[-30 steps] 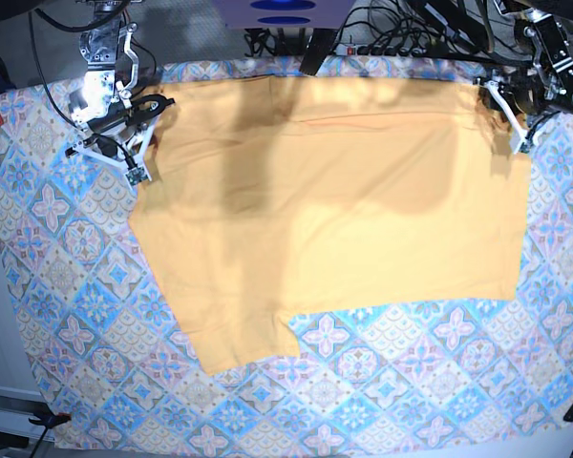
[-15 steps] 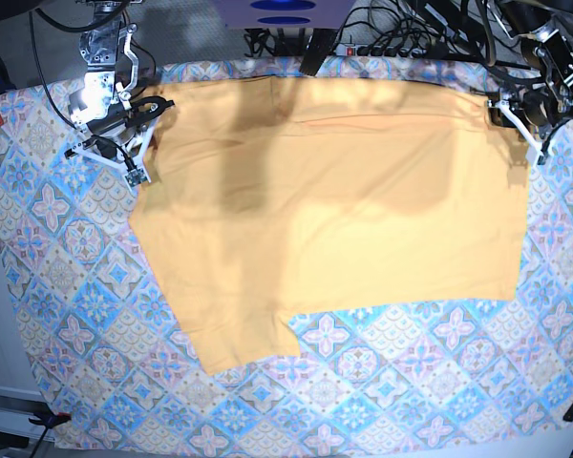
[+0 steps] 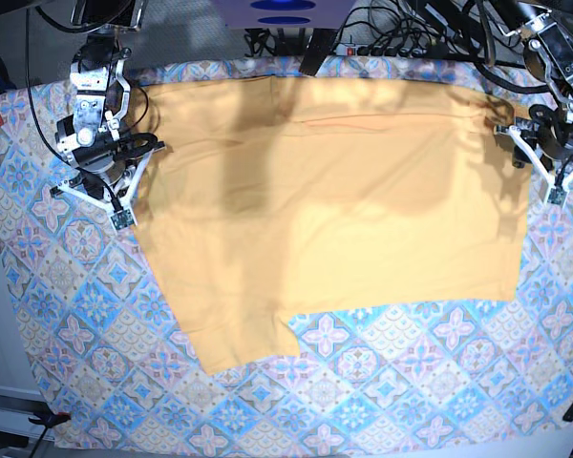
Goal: Fold the T-shirt properly
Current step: 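Release the collar edge and move both grippers toward the shirt's hem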
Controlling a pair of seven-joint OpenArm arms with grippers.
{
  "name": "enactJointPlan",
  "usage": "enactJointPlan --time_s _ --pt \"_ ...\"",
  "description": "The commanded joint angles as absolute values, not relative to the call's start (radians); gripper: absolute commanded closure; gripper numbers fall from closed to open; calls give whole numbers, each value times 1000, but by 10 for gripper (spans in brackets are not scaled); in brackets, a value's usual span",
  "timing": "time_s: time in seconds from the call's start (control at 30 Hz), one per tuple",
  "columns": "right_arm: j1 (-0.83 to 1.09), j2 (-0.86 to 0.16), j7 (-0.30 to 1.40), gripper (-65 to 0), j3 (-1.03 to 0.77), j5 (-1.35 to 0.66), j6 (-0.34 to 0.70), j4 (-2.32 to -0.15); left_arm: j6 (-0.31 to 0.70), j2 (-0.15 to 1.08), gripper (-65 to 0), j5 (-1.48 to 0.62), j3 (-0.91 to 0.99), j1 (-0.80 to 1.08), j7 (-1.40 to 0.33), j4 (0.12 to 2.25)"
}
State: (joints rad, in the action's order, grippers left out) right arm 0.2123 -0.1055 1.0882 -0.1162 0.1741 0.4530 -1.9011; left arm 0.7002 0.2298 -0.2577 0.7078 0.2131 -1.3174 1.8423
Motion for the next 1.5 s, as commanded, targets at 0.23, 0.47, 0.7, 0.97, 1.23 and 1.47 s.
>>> enactJointPlan --time_s 0.23,0.47,0.7,0.97,1.23,1.47 --pt "65 -122 1184 -177 -70 182 450 -1916 698 251 -283 -223 713 73 -1376 1804" --pt "-147 -150 1265 -405 64 180 450 -1790 698 251 -298 24 708 -116 -1372 1620" --pt "-308 -145 1196 -538 193 180 450 -1540 698 249 -363 188 705 -260 -1287 1440" --pt "-398 -142 986 -551 197 180 450 -1262 698 251 -360 348 710 -352 -1096 1190" --pt "-495 -139 812 -551 197 174 450 -1029 698 248 -361 344 710 -358 -928 1145" --pt "-598 -84 618 -551 154 173 449 -757 698 248 -358 344 711 -358 -802 1145"
